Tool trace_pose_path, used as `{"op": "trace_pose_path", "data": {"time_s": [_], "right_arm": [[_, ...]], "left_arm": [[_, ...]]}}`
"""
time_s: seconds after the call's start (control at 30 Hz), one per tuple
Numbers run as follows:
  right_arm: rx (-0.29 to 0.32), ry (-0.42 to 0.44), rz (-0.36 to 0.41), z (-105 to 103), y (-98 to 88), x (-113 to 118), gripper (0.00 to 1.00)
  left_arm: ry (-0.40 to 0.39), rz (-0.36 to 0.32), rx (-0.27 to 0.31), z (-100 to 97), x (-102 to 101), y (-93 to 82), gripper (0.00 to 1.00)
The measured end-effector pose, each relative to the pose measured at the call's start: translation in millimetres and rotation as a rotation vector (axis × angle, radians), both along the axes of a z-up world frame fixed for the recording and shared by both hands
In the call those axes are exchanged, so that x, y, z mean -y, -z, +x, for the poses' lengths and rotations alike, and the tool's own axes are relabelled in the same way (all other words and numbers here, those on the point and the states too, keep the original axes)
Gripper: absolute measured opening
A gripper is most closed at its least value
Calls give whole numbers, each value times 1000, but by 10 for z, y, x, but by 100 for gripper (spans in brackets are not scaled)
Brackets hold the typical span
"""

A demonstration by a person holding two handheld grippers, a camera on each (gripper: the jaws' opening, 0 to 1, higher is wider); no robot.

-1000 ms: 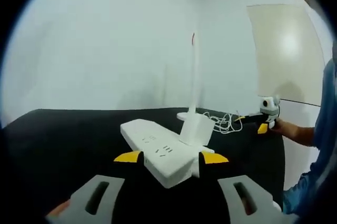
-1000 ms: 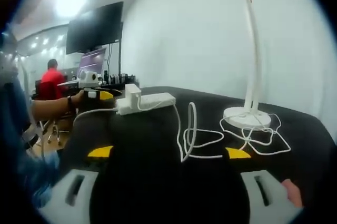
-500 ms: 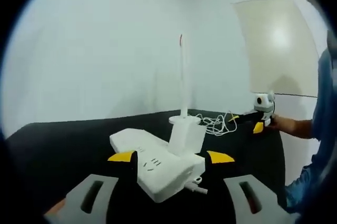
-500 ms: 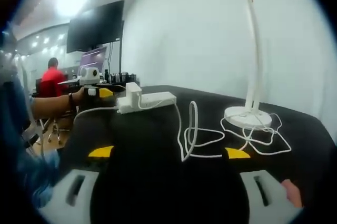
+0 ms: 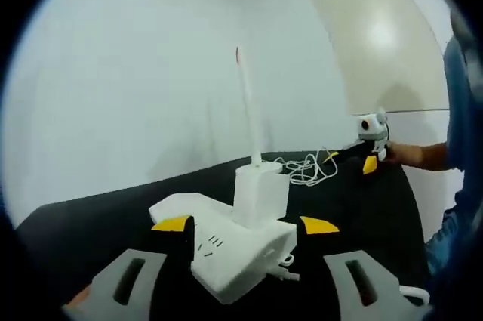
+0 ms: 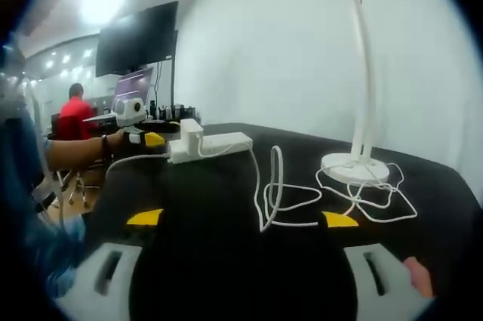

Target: Insert the desk lamp plug into the socket, turn on the power strip switch, turn on the lamp switch, then turn off the lamp switch, turn off the power strip switch, and remove the plug from the socket.

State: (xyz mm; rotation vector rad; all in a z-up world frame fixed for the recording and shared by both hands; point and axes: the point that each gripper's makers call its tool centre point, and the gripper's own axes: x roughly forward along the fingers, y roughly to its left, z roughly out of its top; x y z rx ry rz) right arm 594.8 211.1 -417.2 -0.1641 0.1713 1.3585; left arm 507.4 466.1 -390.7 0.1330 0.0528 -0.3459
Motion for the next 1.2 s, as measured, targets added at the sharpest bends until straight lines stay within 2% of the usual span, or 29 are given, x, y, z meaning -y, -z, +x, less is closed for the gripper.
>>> {"op": "trace_pose_path", "data": {"time_s": [0.6, 0.83, 0.97, 1.2], "right_arm": [[0, 13, -17, 38, 36, 8, 81], [-2, 19, -23, 44, 46, 11, 81], [-2, 21, -26, 52, 52, 15, 80], [-5, 21, -18, 39, 40, 17, 80]], "left_arm": [[20, 61, 3, -7, 31, 82, 50], [30, 121, -9, 3, 72, 151, 50], [36, 139, 5, 7, 83, 147, 47], [32, 135, 7, 19, 66, 151, 49]]}}
